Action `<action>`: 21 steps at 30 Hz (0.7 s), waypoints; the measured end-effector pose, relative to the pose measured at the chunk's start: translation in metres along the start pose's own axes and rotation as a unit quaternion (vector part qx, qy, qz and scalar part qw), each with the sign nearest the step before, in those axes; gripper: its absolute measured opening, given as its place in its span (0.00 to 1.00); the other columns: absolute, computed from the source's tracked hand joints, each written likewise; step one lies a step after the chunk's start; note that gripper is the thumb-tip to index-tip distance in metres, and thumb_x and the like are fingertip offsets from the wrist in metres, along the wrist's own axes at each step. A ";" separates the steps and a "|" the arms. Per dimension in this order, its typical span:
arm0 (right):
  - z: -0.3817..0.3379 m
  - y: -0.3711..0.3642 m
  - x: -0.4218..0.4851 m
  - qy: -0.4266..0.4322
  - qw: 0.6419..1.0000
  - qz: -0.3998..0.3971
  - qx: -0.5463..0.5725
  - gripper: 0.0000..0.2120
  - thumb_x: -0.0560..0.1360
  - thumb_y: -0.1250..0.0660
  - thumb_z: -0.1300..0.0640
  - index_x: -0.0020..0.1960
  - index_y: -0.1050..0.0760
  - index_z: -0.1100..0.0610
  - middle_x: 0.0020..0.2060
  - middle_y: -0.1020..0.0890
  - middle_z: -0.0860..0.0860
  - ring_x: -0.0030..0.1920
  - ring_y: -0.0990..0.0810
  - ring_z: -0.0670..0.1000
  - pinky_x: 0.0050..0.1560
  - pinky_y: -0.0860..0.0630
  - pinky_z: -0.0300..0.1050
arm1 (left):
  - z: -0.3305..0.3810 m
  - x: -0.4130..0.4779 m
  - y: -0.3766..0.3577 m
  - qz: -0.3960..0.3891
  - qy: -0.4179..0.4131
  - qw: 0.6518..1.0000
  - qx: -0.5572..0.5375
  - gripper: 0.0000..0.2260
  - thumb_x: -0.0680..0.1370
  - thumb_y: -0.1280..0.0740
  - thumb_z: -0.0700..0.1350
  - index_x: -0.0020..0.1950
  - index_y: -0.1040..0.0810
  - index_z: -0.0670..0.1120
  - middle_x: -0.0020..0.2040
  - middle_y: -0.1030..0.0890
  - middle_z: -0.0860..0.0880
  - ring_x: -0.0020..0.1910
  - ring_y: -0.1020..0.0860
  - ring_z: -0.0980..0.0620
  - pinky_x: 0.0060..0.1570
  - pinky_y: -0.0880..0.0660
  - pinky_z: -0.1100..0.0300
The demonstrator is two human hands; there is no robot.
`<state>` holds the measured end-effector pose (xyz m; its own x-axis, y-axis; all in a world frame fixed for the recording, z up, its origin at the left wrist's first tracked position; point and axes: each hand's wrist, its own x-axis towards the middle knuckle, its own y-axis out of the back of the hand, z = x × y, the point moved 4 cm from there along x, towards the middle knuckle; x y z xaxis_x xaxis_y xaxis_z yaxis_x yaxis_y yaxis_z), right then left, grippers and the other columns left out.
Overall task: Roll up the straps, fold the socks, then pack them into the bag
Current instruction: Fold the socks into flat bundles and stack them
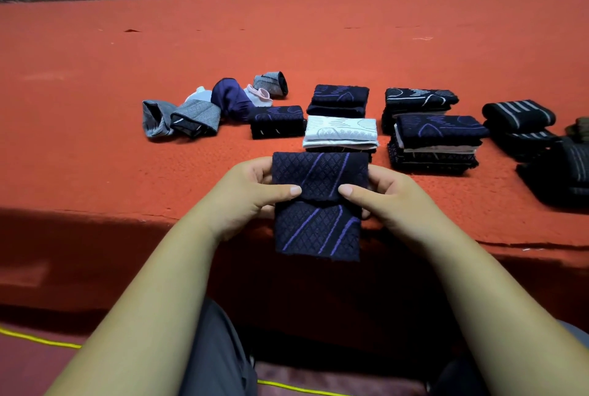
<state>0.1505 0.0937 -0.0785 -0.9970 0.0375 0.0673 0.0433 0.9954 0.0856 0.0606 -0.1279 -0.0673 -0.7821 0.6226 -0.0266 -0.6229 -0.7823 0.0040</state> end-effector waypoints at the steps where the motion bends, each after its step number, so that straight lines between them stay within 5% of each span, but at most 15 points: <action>1: 0.001 0.000 0.000 -0.009 1.000 -0.011 0.017 0.07 0.82 0.29 0.57 0.59 0.17 0.54 0.42 0.16 0.45 0.39 0.22 0.44 0.40 0.21 0.37 | 0.001 0.000 -0.001 0.010 -0.006 1.000 -0.009 0.17 0.80 0.28 0.35 0.68 0.20 0.43 0.63 0.14 0.44 0.60 0.15 0.46 0.53 0.16 0.51; 3: 0.000 -0.002 0.000 -0.008 0.999 -0.029 0.023 0.07 0.82 0.30 0.59 0.59 0.17 0.54 0.43 0.13 0.43 0.39 0.18 0.39 0.42 0.20 0.36 | 0.004 0.001 -0.003 0.024 -0.018 0.999 -0.040 0.17 0.80 0.28 0.35 0.69 0.20 0.42 0.63 0.15 0.41 0.58 0.15 0.45 0.50 0.16 0.53; 6: 0.000 0.000 0.002 0.006 1.000 -0.012 0.005 0.07 0.81 0.28 0.59 0.58 0.15 0.54 0.51 0.11 0.53 0.47 0.16 0.48 0.53 0.20 0.52 | 0.005 0.002 -0.004 0.038 -0.024 0.998 -0.040 0.16 0.80 0.28 0.36 0.68 0.20 0.42 0.63 0.15 0.41 0.57 0.16 0.46 0.46 0.17 0.55; 10: 0.001 0.002 0.002 0.018 1.000 0.004 0.013 0.08 0.81 0.28 0.61 0.59 0.15 0.56 0.56 0.15 0.66 0.49 0.22 0.54 0.52 0.28 0.55 | 0.000 0.002 -0.005 0.015 -0.012 1.000 -0.002 0.17 0.81 0.29 0.35 0.69 0.21 0.44 0.63 0.14 0.45 0.59 0.16 0.49 0.53 0.17 0.52; 15: -0.004 0.006 0.004 0.044 0.999 0.008 -0.011 0.09 0.82 0.31 0.65 0.60 0.17 0.58 0.43 0.17 0.53 0.40 0.27 0.51 0.41 0.29 0.45 | -0.001 0.004 -0.001 0.016 -0.013 0.998 -0.065 0.14 0.79 0.30 0.33 0.63 0.19 0.43 0.63 0.15 0.41 0.59 0.16 0.46 0.55 0.17 0.53; 21: -0.008 0.006 0.002 0.058 0.998 0.008 0.016 0.18 0.83 0.37 0.70 0.67 0.20 0.55 0.44 0.18 0.49 0.39 0.29 0.52 0.40 0.28 0.42 | -0.005 0.007 0.001 0.031 0.007 0.990 -0.136 0.10 0.80 0.33 0.32 0.60 0.19 0.40 0.57 0.14 0.38 0.51 0.14 0.45 0.53 0.16 0.54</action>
<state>0.1494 0.0988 -0.0698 -0.9819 0.0447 0.1841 0.0551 0.9971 0.0517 0.0545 -0.1245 -0.0720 -0.8176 0.5737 -0.0495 -0.5433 -0.7970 -0.2638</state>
